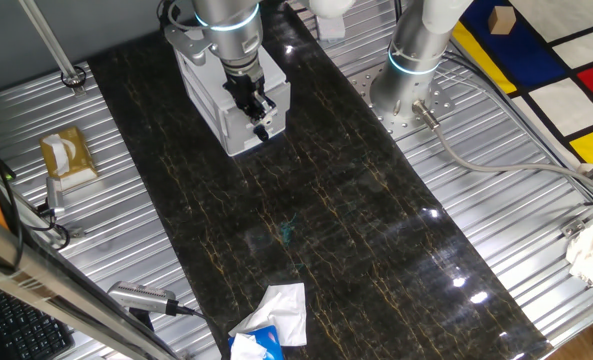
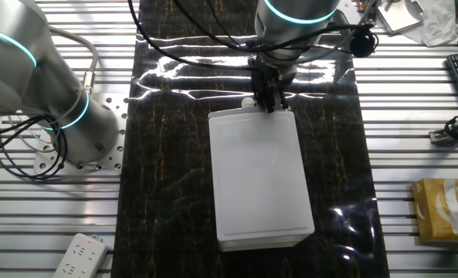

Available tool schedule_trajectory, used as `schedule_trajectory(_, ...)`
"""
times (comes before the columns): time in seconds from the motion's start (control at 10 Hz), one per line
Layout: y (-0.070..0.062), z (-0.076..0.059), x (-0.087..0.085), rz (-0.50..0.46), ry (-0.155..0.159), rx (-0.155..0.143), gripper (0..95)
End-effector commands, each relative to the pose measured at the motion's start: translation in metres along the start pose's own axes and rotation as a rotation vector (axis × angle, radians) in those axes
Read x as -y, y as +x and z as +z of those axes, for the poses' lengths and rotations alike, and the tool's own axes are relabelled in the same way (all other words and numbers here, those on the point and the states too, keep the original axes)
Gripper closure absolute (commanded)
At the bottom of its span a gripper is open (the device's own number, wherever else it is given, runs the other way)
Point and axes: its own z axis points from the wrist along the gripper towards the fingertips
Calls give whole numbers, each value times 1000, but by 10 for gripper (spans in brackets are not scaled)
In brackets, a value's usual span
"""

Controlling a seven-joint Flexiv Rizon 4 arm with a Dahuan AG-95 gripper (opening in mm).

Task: Use the gripper to push and close the drawer

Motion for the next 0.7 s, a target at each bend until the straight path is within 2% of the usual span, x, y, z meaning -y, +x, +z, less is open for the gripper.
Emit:
schedule_trajectory(0.1,-1,0,0,5,-9,4,950)
schedule_trajectory(0.3,-1,0,0,29,-30,4,950)
schedule_trajectory(0.7,-1,0,0,119,-31,-16,950)
